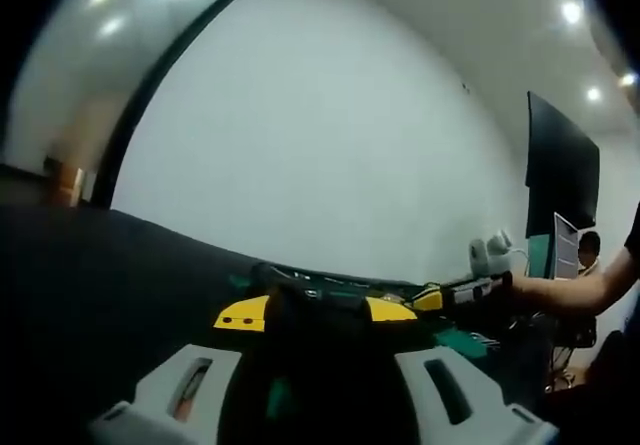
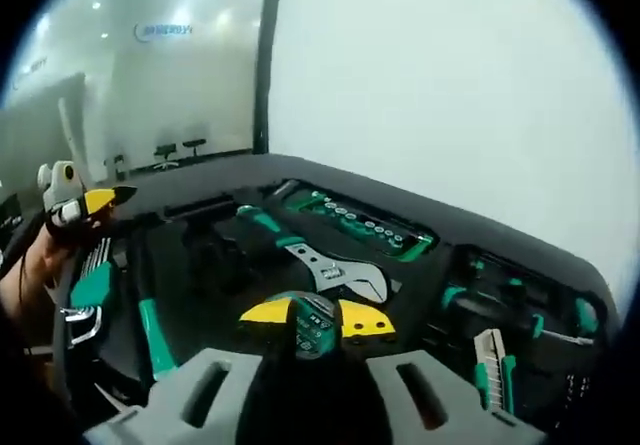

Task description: Pick up the tools and put them into their designated positions in the toolbox.

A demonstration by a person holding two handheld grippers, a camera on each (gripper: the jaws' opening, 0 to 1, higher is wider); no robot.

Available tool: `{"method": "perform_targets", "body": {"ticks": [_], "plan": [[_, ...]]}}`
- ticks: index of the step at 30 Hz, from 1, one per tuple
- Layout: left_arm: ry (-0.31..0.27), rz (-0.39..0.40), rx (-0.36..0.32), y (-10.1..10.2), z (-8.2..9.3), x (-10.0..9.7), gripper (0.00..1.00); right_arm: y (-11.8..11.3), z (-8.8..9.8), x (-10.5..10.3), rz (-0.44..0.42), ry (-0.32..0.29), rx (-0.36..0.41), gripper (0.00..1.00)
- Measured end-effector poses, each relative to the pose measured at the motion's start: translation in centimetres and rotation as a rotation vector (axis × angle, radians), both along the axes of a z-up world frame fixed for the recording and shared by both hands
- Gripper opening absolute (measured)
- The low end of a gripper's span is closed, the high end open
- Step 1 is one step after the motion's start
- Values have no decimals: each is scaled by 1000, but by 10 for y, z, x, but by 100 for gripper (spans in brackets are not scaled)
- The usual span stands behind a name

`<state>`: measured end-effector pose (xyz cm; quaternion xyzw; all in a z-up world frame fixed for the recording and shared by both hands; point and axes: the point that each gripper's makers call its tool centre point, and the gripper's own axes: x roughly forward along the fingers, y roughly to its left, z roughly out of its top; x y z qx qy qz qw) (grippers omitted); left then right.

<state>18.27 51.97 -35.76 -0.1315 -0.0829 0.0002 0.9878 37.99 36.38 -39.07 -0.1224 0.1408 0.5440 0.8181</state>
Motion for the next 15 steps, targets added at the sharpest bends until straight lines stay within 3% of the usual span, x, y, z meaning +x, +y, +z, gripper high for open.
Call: {"method": "perform_targets", "body": {"ticks": [7,11,13,15], "plan": [[0,1,0,-1,0,-1,35,5,0,3,-5,8,13,17],[3,2,3,-2,0,-1,35,7,-1,2,1,-33,-9,14],[4,2,1,16,-3,4,35,12,-1,5,19,-61,-24,13],[6,3,2,23,-5,6,35,11,-1,7,16,-52,-16,13]]}}
